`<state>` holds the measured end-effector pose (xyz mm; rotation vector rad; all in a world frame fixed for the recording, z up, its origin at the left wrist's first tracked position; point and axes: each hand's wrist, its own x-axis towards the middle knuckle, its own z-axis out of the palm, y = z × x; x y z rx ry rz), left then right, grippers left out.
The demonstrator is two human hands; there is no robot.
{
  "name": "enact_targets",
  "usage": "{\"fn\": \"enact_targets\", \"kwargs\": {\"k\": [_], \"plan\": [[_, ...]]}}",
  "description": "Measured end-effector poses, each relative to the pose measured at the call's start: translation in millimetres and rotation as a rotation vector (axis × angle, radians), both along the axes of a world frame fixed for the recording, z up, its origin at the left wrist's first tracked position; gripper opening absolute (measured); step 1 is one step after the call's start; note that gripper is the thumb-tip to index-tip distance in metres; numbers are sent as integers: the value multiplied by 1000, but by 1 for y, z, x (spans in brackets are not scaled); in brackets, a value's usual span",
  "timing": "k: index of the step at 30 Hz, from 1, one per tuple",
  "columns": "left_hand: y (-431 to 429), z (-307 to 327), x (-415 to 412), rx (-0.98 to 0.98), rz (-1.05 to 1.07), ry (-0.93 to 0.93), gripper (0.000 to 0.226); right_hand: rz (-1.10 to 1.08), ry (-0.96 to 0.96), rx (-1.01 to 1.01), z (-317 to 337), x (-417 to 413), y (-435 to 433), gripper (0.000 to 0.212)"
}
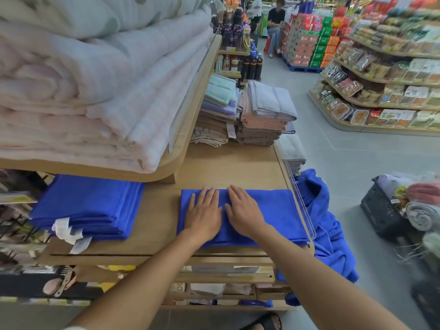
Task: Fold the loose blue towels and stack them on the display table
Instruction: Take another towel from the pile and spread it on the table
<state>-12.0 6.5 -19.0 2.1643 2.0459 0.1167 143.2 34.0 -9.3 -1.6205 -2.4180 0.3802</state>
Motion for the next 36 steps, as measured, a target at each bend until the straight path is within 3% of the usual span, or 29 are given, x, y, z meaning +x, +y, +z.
{"fn": "enact_targets", "kwargs": {"k": [7,15,25,34,36], "plan": [[-20,-22,-36,59,21,33,68,10,-143,10,-24,-3,-19,82],[-22,-26,-47,55,27,1,77,-212,-185,-5,-29,70,-14,98],[-23,-25,-40,58,38,16,78,-295,-122,-46,-29,100,-21,94],[-24,-15,-22,63,-29,-34,78,-370,-151,55,-11,99,-29,71],[-27,-15,-8,63,-82,-65,82,-423,-170,-31,-2,101,-23,69]]}}
